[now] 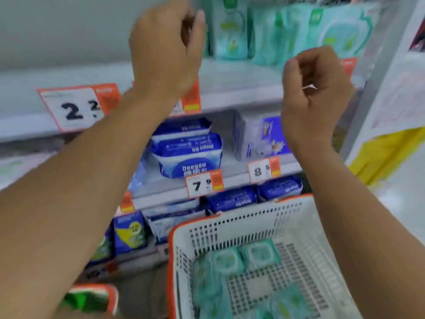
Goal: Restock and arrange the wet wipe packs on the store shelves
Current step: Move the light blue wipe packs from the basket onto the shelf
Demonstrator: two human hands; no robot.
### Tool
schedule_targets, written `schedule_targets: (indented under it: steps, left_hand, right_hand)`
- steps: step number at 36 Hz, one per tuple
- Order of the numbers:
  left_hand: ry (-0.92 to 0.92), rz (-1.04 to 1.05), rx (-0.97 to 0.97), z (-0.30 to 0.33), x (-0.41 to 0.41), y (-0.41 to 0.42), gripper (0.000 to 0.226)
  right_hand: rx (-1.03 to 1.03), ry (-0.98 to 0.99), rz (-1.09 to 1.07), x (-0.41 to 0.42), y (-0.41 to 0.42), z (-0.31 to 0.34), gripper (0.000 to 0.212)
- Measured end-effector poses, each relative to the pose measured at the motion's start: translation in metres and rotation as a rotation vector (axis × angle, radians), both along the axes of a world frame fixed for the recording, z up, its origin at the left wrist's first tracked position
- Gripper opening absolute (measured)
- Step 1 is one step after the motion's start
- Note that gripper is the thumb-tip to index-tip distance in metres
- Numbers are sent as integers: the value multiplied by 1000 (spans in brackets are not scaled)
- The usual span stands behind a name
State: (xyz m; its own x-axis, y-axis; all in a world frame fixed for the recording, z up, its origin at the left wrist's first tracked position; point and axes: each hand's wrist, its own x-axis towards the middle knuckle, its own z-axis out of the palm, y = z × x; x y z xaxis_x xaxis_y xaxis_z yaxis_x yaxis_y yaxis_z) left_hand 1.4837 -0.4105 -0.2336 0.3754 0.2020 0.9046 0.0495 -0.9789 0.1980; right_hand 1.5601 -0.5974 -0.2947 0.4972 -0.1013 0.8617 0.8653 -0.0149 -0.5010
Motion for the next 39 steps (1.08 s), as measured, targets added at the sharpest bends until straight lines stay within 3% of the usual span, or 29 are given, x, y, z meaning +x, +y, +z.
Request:
schedule_targets:
  steps: [2,3,5,8,10,13,16,19,21,24,26,30,36,39]
  left_hand:
    - [-20,-162,67,-32,-8,-30,35]
    - [90,-237,92,-57,-11,-46,32]
    - [469,-346,107,-119,-17,-78,25]
    - [1124,-334,29,-220,-45,-108,23]
    - [1420,-188,-208,-280,-71,-115,42]
    - [1653,-6,-578,-350,-107,-122,73]
    - [1821,84,-736,-392,-128,-135,106]
    - [1874,132,-833,-413,-137,-144,138]
    - [1832,149,-845,-422,-139,-144,141]
    - [1799,161,-812,-432,-141,-141,136]
    - [1818,165,-781,-435,-139,-140,126]
    - [1767,187,-809,-439,-133,-140,101]
    - [1579,208,-755,-428,-124,-132,77]
    - [1545,229,-788,-427,-121,-129,75]
  right_hand:
    - [2,224,-124,-12,-27,-73,20]
    - [-66,376,-168,-17,-37,-112,19]
    - [-401,696,-175,-22,-56,-187,14]
    - [-1205,1067,18,-48,-83,-274,22]
    - [-1397,1212,166,-70,-100,-308,43]
    - [-1728,1238,323,-97,-119,-336,78]
    - [-1959,1066,335,-107,-128,-352,89]
    - [-1962,1139,485,-107,-126,-363,96]
    - [-1915,1298,615,-108,-120,-370,108]
    - [-1995,1281,702,-115,-109,-377,122]
    - [-2030,1300,731,-121,-102,-382,118]
    - [-2139,1072,599,-120,-90,-388,107]
    - [-2072,1143,532,-115,-85,-389,75]
    - [-1989,1336,583,-118,-90,-391,68]
